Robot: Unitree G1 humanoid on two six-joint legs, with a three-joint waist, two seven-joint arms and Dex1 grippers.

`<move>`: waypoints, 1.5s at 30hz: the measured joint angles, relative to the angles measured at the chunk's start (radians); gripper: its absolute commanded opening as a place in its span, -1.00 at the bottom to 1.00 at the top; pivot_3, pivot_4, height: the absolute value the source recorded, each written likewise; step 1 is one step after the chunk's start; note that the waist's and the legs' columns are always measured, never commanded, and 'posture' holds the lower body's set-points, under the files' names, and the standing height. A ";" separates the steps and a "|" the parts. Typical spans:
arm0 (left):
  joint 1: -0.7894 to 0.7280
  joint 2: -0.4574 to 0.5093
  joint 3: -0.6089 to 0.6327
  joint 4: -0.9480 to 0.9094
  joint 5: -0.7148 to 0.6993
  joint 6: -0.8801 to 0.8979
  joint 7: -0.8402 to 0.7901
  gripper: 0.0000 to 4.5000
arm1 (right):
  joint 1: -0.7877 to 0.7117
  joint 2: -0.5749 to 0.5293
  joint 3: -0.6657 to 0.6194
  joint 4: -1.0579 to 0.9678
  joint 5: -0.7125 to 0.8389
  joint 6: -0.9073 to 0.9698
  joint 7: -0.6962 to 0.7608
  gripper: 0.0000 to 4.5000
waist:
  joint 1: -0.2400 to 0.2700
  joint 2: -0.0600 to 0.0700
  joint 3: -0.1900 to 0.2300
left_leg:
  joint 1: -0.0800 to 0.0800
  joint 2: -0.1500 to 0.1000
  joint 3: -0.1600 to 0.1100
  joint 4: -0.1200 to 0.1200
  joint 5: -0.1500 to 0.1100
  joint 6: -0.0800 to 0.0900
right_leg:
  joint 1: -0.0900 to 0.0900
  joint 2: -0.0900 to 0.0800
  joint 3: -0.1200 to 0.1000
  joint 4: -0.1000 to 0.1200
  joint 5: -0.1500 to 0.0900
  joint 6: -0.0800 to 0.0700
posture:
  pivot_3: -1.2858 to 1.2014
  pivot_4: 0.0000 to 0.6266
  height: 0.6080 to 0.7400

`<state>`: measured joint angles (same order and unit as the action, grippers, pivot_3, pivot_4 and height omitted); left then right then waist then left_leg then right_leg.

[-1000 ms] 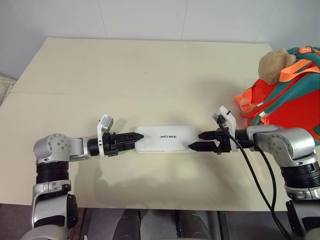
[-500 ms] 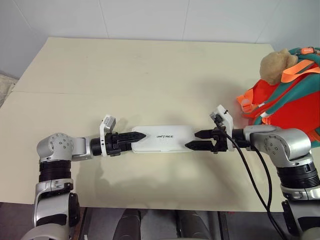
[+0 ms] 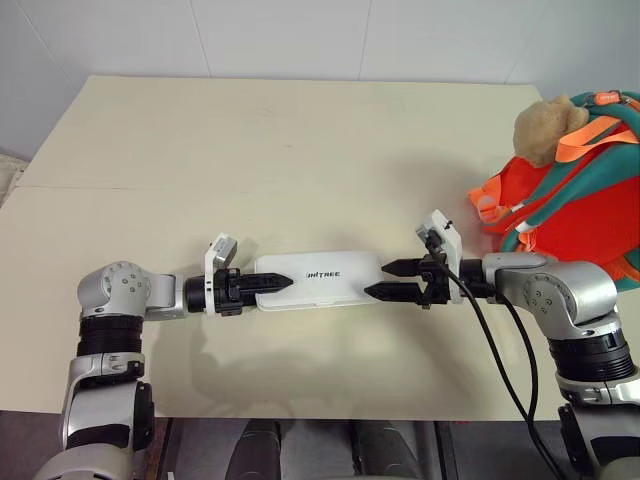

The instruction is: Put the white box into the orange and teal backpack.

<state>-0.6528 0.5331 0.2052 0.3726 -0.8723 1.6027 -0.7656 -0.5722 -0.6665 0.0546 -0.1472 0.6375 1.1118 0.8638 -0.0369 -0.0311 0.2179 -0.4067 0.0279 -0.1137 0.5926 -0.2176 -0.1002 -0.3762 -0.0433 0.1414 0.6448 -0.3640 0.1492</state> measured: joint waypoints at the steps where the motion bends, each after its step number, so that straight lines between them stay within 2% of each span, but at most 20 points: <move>1: 0.000 0.002 -0.002 0.002 -0.013 0.001 -0.005 -0.35 | 0.002 0.000 0.000 0.000 0.000 -0.005 0.003 1.00 | 0.000 0.000 0.000 | 0.000 0.000 0.000 0.000 0.000 0.000 | 0.000 0.000 0.000 0.000 0.000 0.000 | 0.03 -0.52 1.00; 2: 0.001 0.011 -0.013 0.002 -0.028 0.001 -0.008 -0.41 | 0.005 -0.001 0.000 0.000 0.000 -0.014 0.007 1.00 | 0.001 0.000 0.000 | 0.000 0.000 0.000 0.000 0.000 0.000 | 0.000 0.000 0.000 0.000 0.000 0.000 | 0.03 -0.52 1.00; 8: 0.013 0.083 -0.092 -0.002 -0.113 0.002 -0.022 -0.41 | 0.032 -0.006 0.000 0.000 0.000 -0.046 0.026 1.00 | -0.005 0.000 0.000 | 0.000 0.000 0.000 -0.001 0.000 0.000 | 0.000 0.000 0.000 -0.001 0.000 0.000 | 0.03 -0.52 1.00; 12: 0.018 0.095 -0.091 -0.004 -0.137 0.003 -0.011 -0.41 | 0.044 -0.006 -0.029 0.000 -0.003 -0.072 0.005 1.00 | -0.007 0.000 0.000 | 0.000 0.000 0.000 -0.001 0.000 0.000 | 0.000 0.000 0.000 -0.001 0.000 0.000 | 0.03 -0.52 1.00; 16: 0.051 0.104 -0.034 -0.060 -0.140 -0.029 -0.016 -0.41 | 0.087 -0.002 -0.188 -0.064 0.014 -0.077 -0.094 1.00 | -0.007 0.000 0.000 | -0.001 0.000 0.000 -0.002 0.000 0.000 | -0.001 0.000 0.000 -0.001 0.000 -0.001 | 0.03 -0.52 1.00; 22: 0.129 0.154 0.008 -0.165 -0.119 -0.231 -0.132 -0.41 | 0.205 -0.034 -0.468 -0.313 0.121 0.030 -0.235 1.00 | 0.003 0.000 0.000 | -0.002 0.001 0.000 -0.004 0.000 -0.001 | -0.003 0.000 0.000 -0.002 -0.001 -0.002 | 0.03 -0.52 1.00; 29: 0.124 0.152 -0.017 -0.162 -0.058 -0.398 -0.235 -0.41 | 0.265 -0.069 -0.658 -0.491 0.125 0.137 -0.453 1.00 | 0.010 0.000 0.000 | -0.002 0.001 0.001 -0.003 0.000 -0.001 | -0.002 0.000 0.000 -0.003 -0.001 -0.002 | 0.03 -0.52 1.00; 33: 0.104 0.150 -0.038 -0.151 -0.024 -0.431 -0.266 -0.41 | 0.306 -0.096 -0.665 -0.574 0.074 0.228 -0.571 1.00 | 0.009 0.000 0.000 | -0.003 0.001 0.001 -0.004 0.000 0.000 | -0.002 0.000 0.000 -0.004 -0.001 -0.002 | 0.03 -0.52 1.00; 37: 0.094 0.144 -0.056 -0.132 -0.009 -0.440 -0.279 -0.41 | 0.263 -0.067 -0.640 -0.613 0.035 0.312 -0.673 1.00 | -0.001 0.000 0.000 | -0.002 0.001 0.001 -0.005 0.000 0.000 | -0.003 0.000 0.000 -0.003 -0.001 -0.002 | 0.03 -0.52 1.00; 41: 0.097 0.143 -0.057 -0.137 -0.005 -0.440 -0.288 -0.41 | 0.230 -0.065 -0.577 -0.590 -0.039 0.305 -0.740 1.00 | 0.003 0.000 0.000 | -0.003 0.001 0.001 -0.004 0.000 0.000 | -0.003 0.000 0.000 -0.003 -0.002 -0.002 | 0.03 -0.52 1.00; 45: 0.119 0.143 -0.047 -0.176 -0.008 -0.440 -0.305 -0.41 | 0.174 -0.036 -0.530 -0.481 -0.104 0.226 -0.762 1.00 | 0.003 0.000 0.000 | -0.003 0.001 0.001 -0.005 0.000 0.000 | -0.003 0.000 0.000 -0.004 -0.002 -0.002 | 0.03 -0.52 1.00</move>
<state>-0.5336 0.6760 0.1579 0.1967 -0.8805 1.1628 -1.0703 -0.3986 -0.7026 -0.4752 -0.6285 0.5339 1.3376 0.1017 -0.0337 -0.0312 0.2181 -0.4094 0.0289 -0.1126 0.5873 -0.2179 -0.1004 -0.3795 -0.0434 0.1418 0.6413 -0.3656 0.1469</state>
